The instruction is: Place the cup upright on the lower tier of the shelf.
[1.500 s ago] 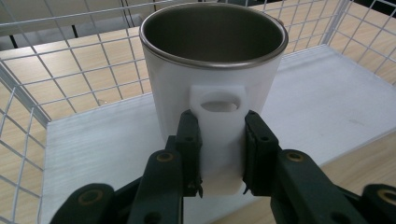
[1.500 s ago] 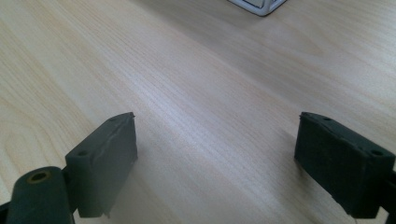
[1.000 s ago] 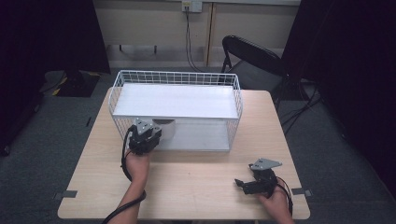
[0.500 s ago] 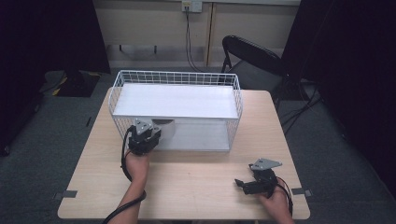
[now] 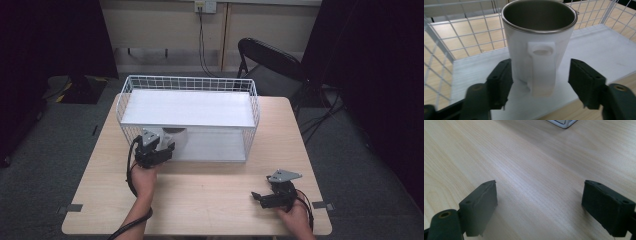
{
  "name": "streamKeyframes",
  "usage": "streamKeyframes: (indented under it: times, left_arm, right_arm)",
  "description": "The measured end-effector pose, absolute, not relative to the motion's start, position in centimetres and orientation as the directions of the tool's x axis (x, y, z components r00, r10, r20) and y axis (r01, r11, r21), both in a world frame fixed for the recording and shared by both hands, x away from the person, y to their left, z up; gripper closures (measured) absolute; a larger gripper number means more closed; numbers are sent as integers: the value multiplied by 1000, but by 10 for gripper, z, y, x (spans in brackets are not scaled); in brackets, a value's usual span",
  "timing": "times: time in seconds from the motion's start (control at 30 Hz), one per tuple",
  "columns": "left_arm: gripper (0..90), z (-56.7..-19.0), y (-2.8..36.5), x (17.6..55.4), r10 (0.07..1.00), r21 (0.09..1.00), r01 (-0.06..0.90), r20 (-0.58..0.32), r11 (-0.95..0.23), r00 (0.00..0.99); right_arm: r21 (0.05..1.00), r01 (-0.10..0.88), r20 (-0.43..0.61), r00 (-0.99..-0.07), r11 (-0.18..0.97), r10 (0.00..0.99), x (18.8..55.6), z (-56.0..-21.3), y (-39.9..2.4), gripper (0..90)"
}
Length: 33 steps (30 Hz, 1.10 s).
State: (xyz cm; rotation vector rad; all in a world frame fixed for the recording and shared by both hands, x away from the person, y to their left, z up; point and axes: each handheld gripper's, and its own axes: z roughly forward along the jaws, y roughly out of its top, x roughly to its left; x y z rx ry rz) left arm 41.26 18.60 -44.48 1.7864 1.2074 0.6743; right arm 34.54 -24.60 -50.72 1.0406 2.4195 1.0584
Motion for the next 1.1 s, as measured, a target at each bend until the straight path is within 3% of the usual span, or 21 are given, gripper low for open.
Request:
streamKeyframes:
  times: [0.03,0.23,1.1]
  left_arm:
    - [282,-444,188,412,917,870,463,-31,-172,397]
    - [201,-439,196,406,908,857,486,-55,-171,416]
    - [161,-441,217,371,866,824,512,-51,-244,497]
  right_arm:
    - [730,500,13,-692,466,722,345,-507,-246,122]
    - [730,500,13,-692,466,722,345,-507,-246,122]
    - [730,500,13,-692,466,722,345,-507,-246,122]
